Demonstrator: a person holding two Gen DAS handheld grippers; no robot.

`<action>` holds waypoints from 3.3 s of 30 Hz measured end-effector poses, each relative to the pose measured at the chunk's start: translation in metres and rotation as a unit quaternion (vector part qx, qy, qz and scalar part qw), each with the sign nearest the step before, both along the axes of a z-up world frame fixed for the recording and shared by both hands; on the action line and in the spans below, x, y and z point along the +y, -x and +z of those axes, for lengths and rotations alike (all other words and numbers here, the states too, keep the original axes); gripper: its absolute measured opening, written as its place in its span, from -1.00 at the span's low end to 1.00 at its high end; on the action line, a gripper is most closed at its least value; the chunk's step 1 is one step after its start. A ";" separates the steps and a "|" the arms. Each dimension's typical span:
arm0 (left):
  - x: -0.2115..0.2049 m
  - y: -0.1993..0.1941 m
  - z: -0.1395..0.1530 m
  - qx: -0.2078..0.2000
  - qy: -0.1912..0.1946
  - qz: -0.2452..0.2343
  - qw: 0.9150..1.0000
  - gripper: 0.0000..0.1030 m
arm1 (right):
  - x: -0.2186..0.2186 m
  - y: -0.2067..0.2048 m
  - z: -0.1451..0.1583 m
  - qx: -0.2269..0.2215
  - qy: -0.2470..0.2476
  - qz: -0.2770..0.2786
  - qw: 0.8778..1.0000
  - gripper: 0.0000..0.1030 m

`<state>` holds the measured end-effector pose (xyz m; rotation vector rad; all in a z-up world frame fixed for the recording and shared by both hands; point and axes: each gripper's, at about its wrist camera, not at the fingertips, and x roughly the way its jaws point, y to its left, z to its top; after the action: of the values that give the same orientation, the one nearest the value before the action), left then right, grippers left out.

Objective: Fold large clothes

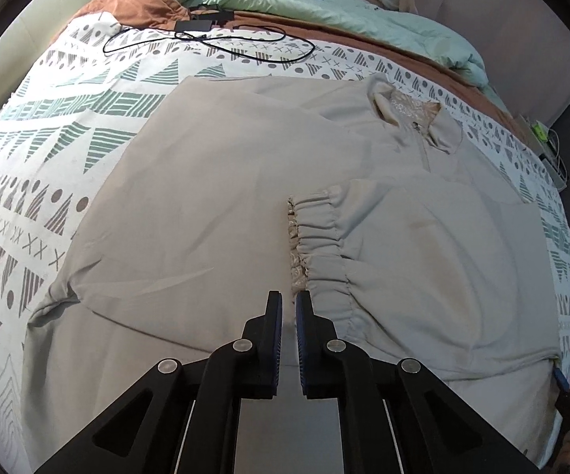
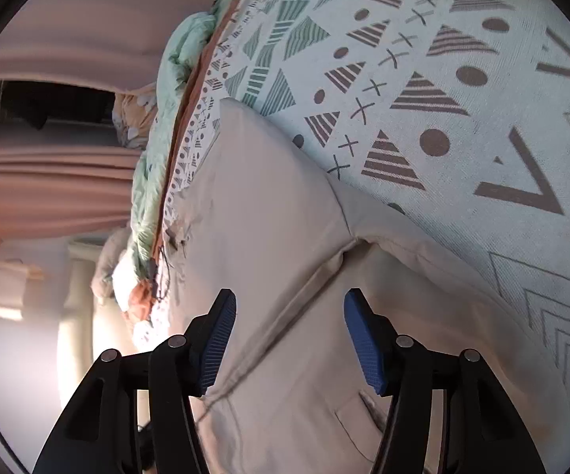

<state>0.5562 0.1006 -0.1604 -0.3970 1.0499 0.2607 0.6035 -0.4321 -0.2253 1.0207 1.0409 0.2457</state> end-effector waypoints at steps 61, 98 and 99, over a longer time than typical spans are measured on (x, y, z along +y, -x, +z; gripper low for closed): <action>0.089 0.440 0.008 -0.168 0.154 0.058 0.972 0.18 | -0.059 0.369 0.010 -0.148 0.047 -0.019 0.988 0.35; 0.100 0.355 -0.056 -0.112 0.238 0.070 0.962 -0.02 | -0.017 0.286 -0.061 -0.123 -0.091 0.024 0.988 0.26; 0.101 0.353 -0.057 -0.112 0.240 0.072 0.962 -0.02 | -0.015 0.284 -0.060 -0.123 -0.087 0.028 0.988 0.26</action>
<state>0.2028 0.2014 -0.2174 -0.9228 0.8552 0.0827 0.3198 -0.4468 -0.2851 1.0881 0.8348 0.5039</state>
